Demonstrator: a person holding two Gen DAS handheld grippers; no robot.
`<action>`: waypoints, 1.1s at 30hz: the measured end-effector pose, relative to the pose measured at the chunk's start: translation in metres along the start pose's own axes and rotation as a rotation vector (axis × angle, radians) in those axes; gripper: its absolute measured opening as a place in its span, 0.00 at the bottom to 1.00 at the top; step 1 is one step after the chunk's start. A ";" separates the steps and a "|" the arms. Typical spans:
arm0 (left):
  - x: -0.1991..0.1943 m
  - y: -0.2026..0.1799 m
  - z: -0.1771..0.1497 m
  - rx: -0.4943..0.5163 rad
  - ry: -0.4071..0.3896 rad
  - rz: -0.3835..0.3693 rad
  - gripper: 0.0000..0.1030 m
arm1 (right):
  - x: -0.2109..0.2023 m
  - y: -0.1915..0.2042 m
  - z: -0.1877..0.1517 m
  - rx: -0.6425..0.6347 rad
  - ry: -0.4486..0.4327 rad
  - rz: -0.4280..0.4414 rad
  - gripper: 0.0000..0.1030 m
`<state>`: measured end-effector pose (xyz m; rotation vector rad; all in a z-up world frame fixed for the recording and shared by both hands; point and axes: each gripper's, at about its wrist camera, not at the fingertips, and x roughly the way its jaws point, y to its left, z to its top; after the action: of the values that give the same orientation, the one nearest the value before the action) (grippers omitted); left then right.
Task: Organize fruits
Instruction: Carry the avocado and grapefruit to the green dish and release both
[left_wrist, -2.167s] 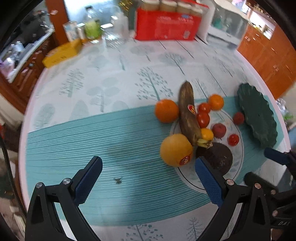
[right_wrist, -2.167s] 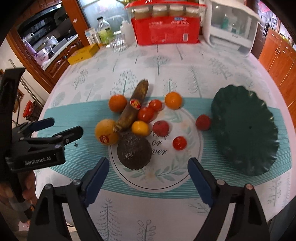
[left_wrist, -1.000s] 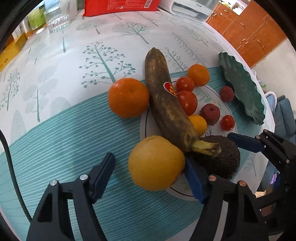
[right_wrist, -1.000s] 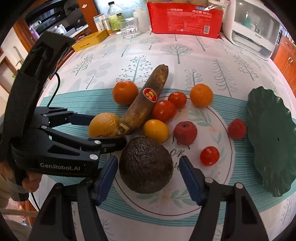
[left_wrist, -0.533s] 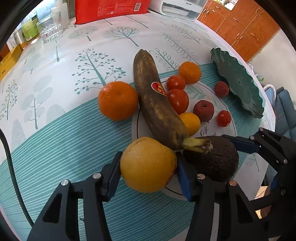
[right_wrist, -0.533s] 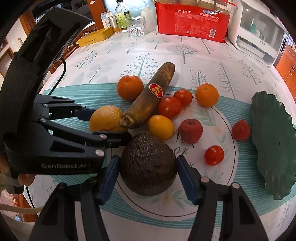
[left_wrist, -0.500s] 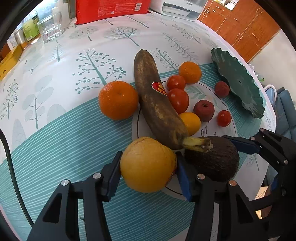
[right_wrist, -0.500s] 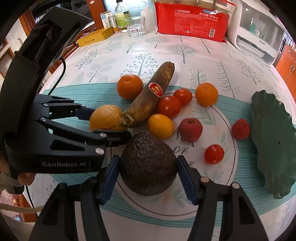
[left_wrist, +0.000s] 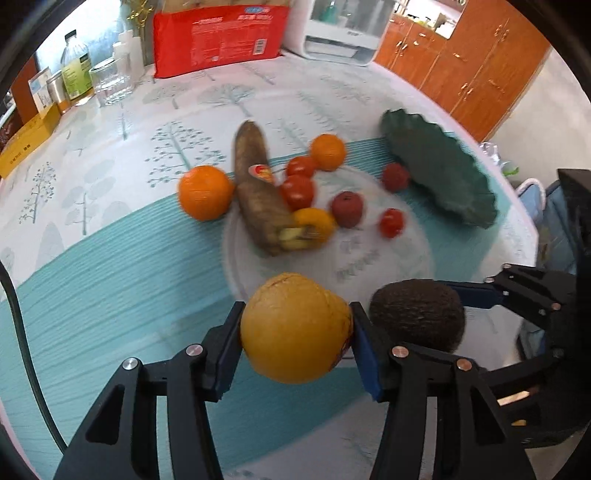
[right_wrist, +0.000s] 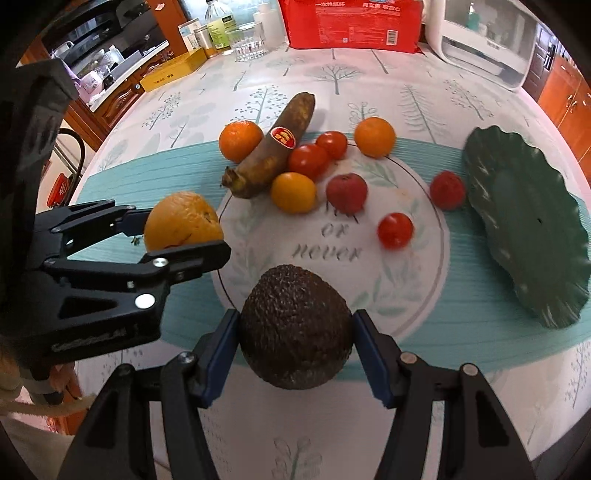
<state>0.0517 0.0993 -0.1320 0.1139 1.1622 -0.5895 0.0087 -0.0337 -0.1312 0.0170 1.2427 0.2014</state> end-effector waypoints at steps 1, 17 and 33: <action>-0.003 -0.004 0.000 0.001 0.002 -0.008 0.51 | -0.005 -0.001 -0.003 -0.003 -0.004 -0.003 0.60; -0.063 -0.114 0.085 -0.019 -0.135 0.100 0.51 | -0.108 -0.088 0.016 -0.017 -0.174 0.006 0.60; 0.052 -0.207 0.207 -0.191 -0.072 0.229 0.51 | -0.112 -0.273 0.093 -0.035 -0.213 -0.095 0.60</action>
<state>0.1353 -0.1742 -0.0496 0.0607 1.1118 -0.2764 0.1004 -0.3109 -0.0291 -0.0495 1.0246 0.1345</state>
